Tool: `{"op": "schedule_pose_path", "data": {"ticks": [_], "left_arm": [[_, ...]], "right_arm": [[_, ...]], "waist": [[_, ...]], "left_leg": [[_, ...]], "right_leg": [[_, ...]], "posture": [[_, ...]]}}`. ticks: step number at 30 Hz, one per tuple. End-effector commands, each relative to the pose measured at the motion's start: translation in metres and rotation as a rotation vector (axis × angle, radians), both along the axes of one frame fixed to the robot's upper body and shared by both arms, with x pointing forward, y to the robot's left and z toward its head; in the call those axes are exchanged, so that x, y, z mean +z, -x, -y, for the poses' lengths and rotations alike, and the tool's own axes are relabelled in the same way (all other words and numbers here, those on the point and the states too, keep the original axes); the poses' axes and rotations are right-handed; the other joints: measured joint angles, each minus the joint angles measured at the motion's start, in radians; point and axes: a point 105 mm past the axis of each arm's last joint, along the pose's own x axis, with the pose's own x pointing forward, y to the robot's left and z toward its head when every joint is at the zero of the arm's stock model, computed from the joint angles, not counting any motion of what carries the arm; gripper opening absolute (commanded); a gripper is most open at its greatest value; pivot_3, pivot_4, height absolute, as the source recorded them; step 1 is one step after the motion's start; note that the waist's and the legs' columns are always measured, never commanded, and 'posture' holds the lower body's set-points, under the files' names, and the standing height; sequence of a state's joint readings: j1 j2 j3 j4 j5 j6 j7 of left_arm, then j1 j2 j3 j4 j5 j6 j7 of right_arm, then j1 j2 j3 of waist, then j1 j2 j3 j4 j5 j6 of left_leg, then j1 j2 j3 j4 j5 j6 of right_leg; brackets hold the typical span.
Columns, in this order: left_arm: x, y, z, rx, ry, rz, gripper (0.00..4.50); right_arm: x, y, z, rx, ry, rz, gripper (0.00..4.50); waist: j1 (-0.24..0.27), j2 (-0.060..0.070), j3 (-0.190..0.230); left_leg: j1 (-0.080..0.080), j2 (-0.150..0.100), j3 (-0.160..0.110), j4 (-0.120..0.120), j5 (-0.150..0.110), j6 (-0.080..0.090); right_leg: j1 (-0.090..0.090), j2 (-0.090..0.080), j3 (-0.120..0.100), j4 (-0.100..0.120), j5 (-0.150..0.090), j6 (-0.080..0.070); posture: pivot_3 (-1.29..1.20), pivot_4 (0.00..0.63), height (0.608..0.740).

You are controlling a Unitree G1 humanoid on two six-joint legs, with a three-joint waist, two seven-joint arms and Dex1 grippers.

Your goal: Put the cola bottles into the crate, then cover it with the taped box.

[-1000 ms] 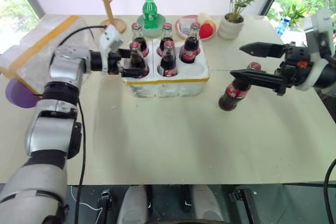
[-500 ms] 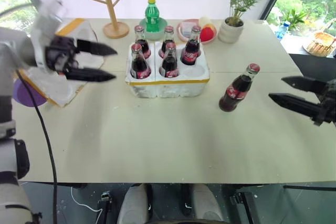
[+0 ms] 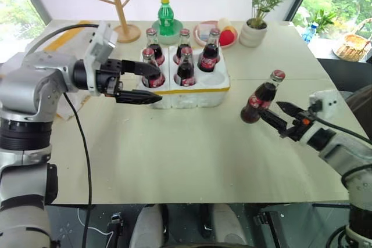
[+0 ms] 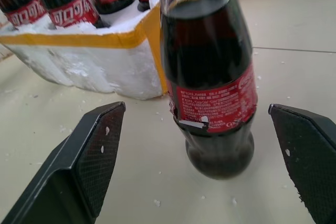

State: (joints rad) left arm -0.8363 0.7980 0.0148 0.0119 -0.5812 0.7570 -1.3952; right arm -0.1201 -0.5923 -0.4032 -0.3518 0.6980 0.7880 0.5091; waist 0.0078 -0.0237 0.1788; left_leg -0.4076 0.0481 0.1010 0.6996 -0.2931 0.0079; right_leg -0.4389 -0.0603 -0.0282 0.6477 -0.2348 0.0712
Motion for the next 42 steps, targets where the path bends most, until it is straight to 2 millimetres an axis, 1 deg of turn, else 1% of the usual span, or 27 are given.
{"op": "schedule_pose_path", "data": {"ticks": [1, 6, 9, 10, 11, 12, 14, 17, 19, 21, 24, 27, 29, 31, 35, 37, 39, 41, 42], "left_arm": [[0.011, 0.005, 0.006, -0.030, -0.001, 0.064, 4.45], [0.010, 0.004, 0.006, -0.023, -0.012, 0.077, 4.45], [0.010, 0.003, 0.004, -0.014, -0.015, 0.085, 4.50], [0.010, 0.003, 0.004, -0.009, -0.014, 0.089, 4.50], [0.011, 0.003, 0.003, -0.003, -0.013, 0.093, 4.50], [0.012, 0.003, 0.002, 0.002, -0.012, 0.097, 4.50], [0.013, 0.004, 0.000, 0.017, -0.008, 0.103, 4.50], [0.013, 0.004, -0.005, 0.043, -0.002, 0.105, 4.50], [0.012, 0.004, -0.007, 0.061, 0.001, 0.107, 4.50], [0.011, 0.004, -0.009, 0.076, 0.007, 0.108, 4.50], [0.009, 0.004, -0.011, 0.089, 0.008, 0.110, 4.50], [0.009, 0.004, -0.010, 0.097, 0.010, 0.118, 4.50], [0.010, 0.004, -0.010, 0.103, 0.010, 0.127, 4.50], [0.010, 0.005, -0.010, 0.110, 0.013, 0.133, 4.50], [0.016, 0.001, -0.013, 0.164, 0.038, 0.160, 4.50], [0.016, -0.001, -0.015, 0.183, 0.043, 0.163, 4.50], [0.016, -0.001, -0.016, 0.191, 0.042, 0.162, 4.50], [0.015, -0.001, -0.016, 0.193, 0.042, 0.161, 4.50], [0.015, 0.000, -0.016, 0.194, 0.042, 0.161, 4.50]], "right_arm": [[0.003, -0.020, -0.001, -0.037, 0.012, 0.054, 4.50], [-0.002, -0.043, -0.011, -0.013, 0.015, 0.064, 4.50], [0.000, -0.051, -0.013, -0.006, 0.023, 0.077, 3.62], [0.006, -0.051, -0.014, 0.006, 0.020, 0.096, 3.15], [0.014, -0.050, -0.015, 0.019, 0.019, 0.116, 2.78], [0.024, -0.049, -0.016, 0.035, 0.021, 0.145, 2.79], [0.053, -0.045, -0.024, 0.094, 0.025, 0.218, 2.79], [0.102, -0.041, -0.042, 0.196, 0.025, 0.336, 2.79], [0.128, -0.043, -0.053, 0.245, 0.024, 0.387, 2.79], [0.145, -0.047, -0.066, 0.290, 0.031, 0.416, 2.79], [0.156, -0.054, -0.086, 0.354, 0.029, 0.431, 2.79], [0.152, -0.065, -0.106, 0.395, 0.025, 0.412, 2.79], [0.141, -0.075, -0.118, 0.396, 0.022, 0.380, 2.79], [0.124, -0.086, -0.127, 0.377, 0.039, 0.345, 2.79], [0.088, -0.107, -0.131, 0.311, 0.044, 0.211, 2.79], [0.074, -0.113, -0.135, 0.297, 0.052, 0.168, 2.79], [0.058, -0.119, -0.136, 0.275, 0.092, 0.133, 2.79], [0.047, -0.122, -0.136, 0.262, 0.128, 0.110, 2.79], [0.043, -0.123, -0.135, 0.255, 0.139, 0.101, 3.29]], "waist": [[0.000, 0.000, 0.000], [-0.002, 0.000, 0.000], [-0.002, 0.000, 0.000], [-0.002, 0.000, 0.000], [-0.001, 0.000, 0.000], [-0.001, 0.001, 0.000], [-0.002, 0.002, 0.001], [-0.010, 0.007, 0.004], [-0.023, 0.009, 0.006], [-0.027, 0.009, 0.006], [-0.023, 0.009, 0.006], [-0.021, 0.009, 0.006], [-0.020, 0.009, 0.006], [-0.019, 0.008, 0.006], [-0.019, 0.008, 0.006], [-0.022, 0.008, 0.006], [-0.024, 0.008, 0.006], [-0.026, 0.008, 0.005], [-0.026, 0.008, 0.005]], "left_leg": [[0.000, 0.000, 0.000, 0.000, 0.000, 0.000], [0.000, 0.000, 0.000, 0.000, 0.000, 0.000], [0.000, 0.000, 0.001, 0.000, 0.000, 0.000], [0.000, 0.000, 0.001, 0.000, 0.000, 0.000], [0.000, 0.000, 0.001, 0.000, 0.000, 0.000], [0.000, 0.000, 0.001, 0.000, 0.000, 0.000], [-0.001, 0.000, 0.001, -0.001, 0.000, 0.000], [-0.001, 0.000, 0.001, -0.001, 0.000, 0.000], [-0.001, 0.000, 0.001, -0.001, 0.000, 0.000], [-0.001, 0.001, 0.001, -0.001, 0.000, 0.000], [-0.001, 0.002, 0.001, -0.003, 0.000, 0.000], [-0.002, 0.002, 0.002, -0.003, 0.000, 0.000], [-0.002, 0.001, 0.003, -0.002, 0.000, 0.000], [-0.003, 0.001, 0.003, -0.002, 0.000, 0.000], [-0.003, 0.000, 0.003, -0.002, 0.000, 0.000], [-0.003, 0.001, 0.003, -0.002, 0.000, 0.000], [-0.003, 0.001, 0.003, -0.002, 0.001, -0.001], [-0.003, 0.001, 0.003, -0.002, 0.002, -0.003], [-0.003, 0.001, 0.003, -0.002, 0.002, -0.003]], "right_leg": [[0.000, 0.000, 0.000, 0.000, 0.000, 0.000], [0.000, 0.000, 0.000, 0.000, 0.000, 0.000], [0.000, 0.000, 0.000, 0.000, 0.000, 0.000], [0.000, 0.000, 0.000, 0.000, 0.000, 0.000], [0.000, 0.000, 0.000, 0.000, 0.000, 0.000], [-0.001, 0.000, 0.000, 0.000, 0.000, 0.000], [-0.001, 0.000, 0.000, 0.000, 0.000, 0.000], [-0.003, -0.001, 0.002, 0.001, 0.000, 0.000], [-0.004, 0.000, 0.003, 0.001, 0.000, 0.000], [-0.005, 0.001, 0.003, 0.002, 0.000, 0.000], [-0.004, 0.003, 0.002, 0.001, -0.001, -0.002], [-0.004, 0.002, 0.001, 0.001, -0.001, -0.002], [-0.004, 0.001, 0.001, 0.001, -0.001, -0.002], [-0.005, 0.000, 0.001, 0.001, -0.001, -0.002], [-0.005, -0.001, 0.001, 0.001, -0.001, -0.002], [-0.005, -0.001, 0.000, 0.001, -0.001, -0.002], [-0.005, -0.001, 0.000, 0.001, -0.001, -0.002], [-0.005, -0.001, 0.000, 0.001, -0.001, -0.002], [-0.005, 0.000, 0.000, 0.001, -0.001, -0.002]], "posture": [[0.00, 0.150, 0.740], [0.00, 0.150, 0.740], [0.00, 0.150, 0.740], [0.00, 0.150, 0.740], [0.00, 0.150, 0.740], [0.00, 0.150, 0.740], [0.00, 0.150, 0.740], [0.00, 0.150, 0.740], [0.00, 0.150, 0.740], [0.00, 0.150, 0.740], [0.00, 0.150, 0.740], [0.00, 0.150, 0.740], [0.00, 0.150, 0.740], [0.00, 0.150, 0.740], [0.00, 0.150, 0.740], [0.00, 0.150, 0.740], [0.00, 0.150, 0.740], [0.00, 0.150, 0.740], [0.00, 0.150, 0.740]]}}
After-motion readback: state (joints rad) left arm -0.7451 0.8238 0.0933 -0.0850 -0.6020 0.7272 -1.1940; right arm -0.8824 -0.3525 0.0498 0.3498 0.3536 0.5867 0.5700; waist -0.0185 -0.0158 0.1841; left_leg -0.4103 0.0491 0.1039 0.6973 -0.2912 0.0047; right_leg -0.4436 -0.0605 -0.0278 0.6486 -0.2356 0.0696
